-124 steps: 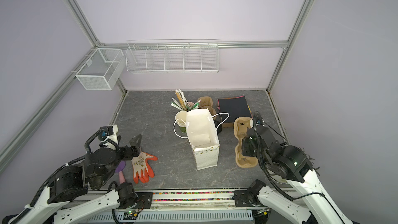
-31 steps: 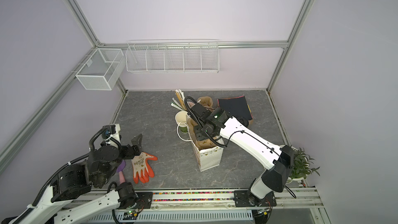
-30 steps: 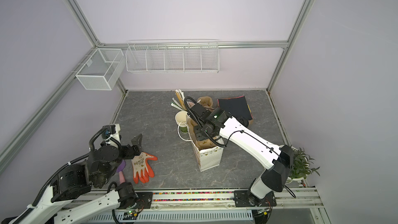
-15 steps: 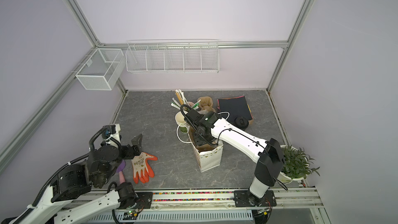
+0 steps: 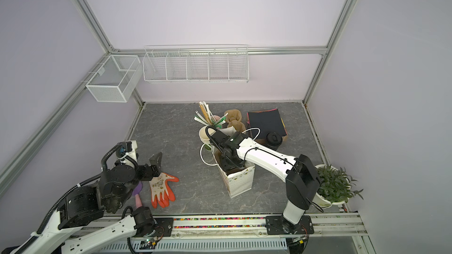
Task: Pack a coffee takeout order
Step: Place the cup tray in the takeout bag.
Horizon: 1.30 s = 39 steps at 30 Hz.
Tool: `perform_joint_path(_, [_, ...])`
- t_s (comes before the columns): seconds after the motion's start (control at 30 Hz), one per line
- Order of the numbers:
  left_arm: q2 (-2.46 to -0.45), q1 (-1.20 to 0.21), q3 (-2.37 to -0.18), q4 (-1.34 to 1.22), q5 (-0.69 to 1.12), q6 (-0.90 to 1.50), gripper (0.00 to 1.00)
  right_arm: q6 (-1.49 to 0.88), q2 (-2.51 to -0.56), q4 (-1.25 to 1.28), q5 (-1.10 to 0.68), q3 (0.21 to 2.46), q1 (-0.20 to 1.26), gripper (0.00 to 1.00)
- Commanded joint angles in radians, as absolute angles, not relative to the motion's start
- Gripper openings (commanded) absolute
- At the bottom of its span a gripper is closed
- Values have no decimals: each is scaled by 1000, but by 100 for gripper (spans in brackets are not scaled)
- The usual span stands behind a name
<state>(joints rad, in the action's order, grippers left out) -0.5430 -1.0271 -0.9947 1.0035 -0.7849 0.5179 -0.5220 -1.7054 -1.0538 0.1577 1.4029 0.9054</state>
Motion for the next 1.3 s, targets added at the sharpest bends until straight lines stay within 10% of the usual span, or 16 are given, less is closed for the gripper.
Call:
perform_joint_path(0.0, [-549,-1020,-985,1026,-788,506,94,-516,-1727,-1037,143,1381,911,35])
perform_joint_path(0.7, [-570,-1012,-985,1021,-768,499,94,-464,-1628,-1139,238,1587,894,87])
perform_joint_path(1.27, [-586,-1012,-979,1009,-736,492,94,-402,-1616,-1258,260,1934,867,98])
